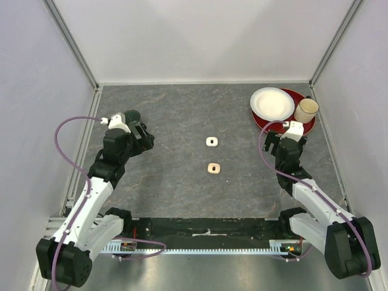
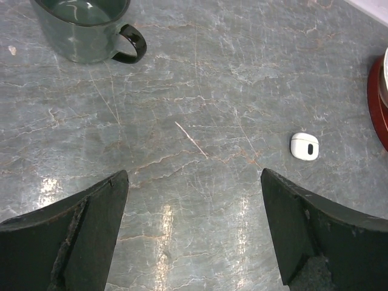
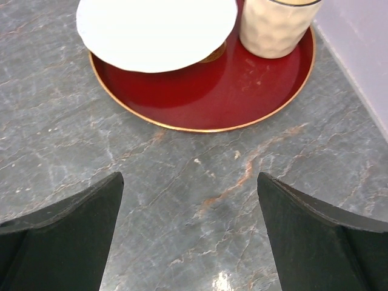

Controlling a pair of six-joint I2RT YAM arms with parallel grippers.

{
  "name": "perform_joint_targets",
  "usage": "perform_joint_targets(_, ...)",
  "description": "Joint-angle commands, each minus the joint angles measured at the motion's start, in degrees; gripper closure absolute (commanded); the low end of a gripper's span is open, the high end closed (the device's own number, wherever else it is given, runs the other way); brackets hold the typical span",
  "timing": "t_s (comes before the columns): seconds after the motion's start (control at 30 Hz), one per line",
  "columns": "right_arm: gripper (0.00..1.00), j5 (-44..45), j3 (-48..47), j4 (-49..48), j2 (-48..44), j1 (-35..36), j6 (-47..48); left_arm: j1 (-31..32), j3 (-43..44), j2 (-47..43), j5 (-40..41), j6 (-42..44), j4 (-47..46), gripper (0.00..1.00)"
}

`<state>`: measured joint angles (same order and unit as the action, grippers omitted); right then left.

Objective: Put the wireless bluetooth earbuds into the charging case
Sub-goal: Reset both arms

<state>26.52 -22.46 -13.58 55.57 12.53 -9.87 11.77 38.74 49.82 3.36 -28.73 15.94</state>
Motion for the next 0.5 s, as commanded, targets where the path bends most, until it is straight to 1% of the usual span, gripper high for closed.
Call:
perform_joint_targets(0.0, 0.02, 5.2, 0.4, -8.6, 2.4, 0.2, 2.7, 0.1, 0.0, -1.7, 2.9, -1.7, -1.2, 0.04)
perform_joint_targets(0.1, 0.02, 5.8, 3.1, -15.0, 5.4, 0.2, 2.7, 0.2, 0.1, -2.4, 2.7, -1.9, -1.2, 0.04)
perform_joint_targets(0.2, 0.02, 6.0, 7.5, -25.1, 7.8, 0.2, 4.3, 0.3, -0.2, -2.5, 2.5, -1.9, -1.1, 0.04)
perform_joint_targets(0.23, 0.02, 6.0, 8.9, -32.7, 9.0, 0.3, 6.1, 0.4, -0.4, -2.5, 2.6, -2.0, -1.1, 0.04)
perform_joint_targets(0.27, 0.02, 6.1, 11.1, -36.5, 10.2, 0.2, 6.8, 0.3, -0.9, -2.4, 2.4, -2.4, -1.1, 0.04)
perform_joint_targets(0.37, 0.02, 5.5, 12.0, -42.4, 14.3, 0.3, 9.1, 0.6, -1.8, -2.4, 2.6, -2.5, -1.8, 0.04)
perform_joint_targets(0.4, 0.02, 6.1, 12.2, -44.4, 17.3, 0.3, 9.3, 0.6, -1.8, -2.3, 2.6, -2.5, -2.1, 0.04)
perform_joint_targets(0.43, 0.02, 6.2, 12.3, -48.8, 18.8, 0.3, 9.4, 0.6, -2.0, -2.3, 3.0, -2.6, -2.1, 0.04)
perform_joint_targets(0.47, 0.02, 5.6, 11.7, -49.5, 19.7, 0.4, 10.6, 0.6, -2.2, -2.1, 3.1, -2.6, -2.4, 0.04)
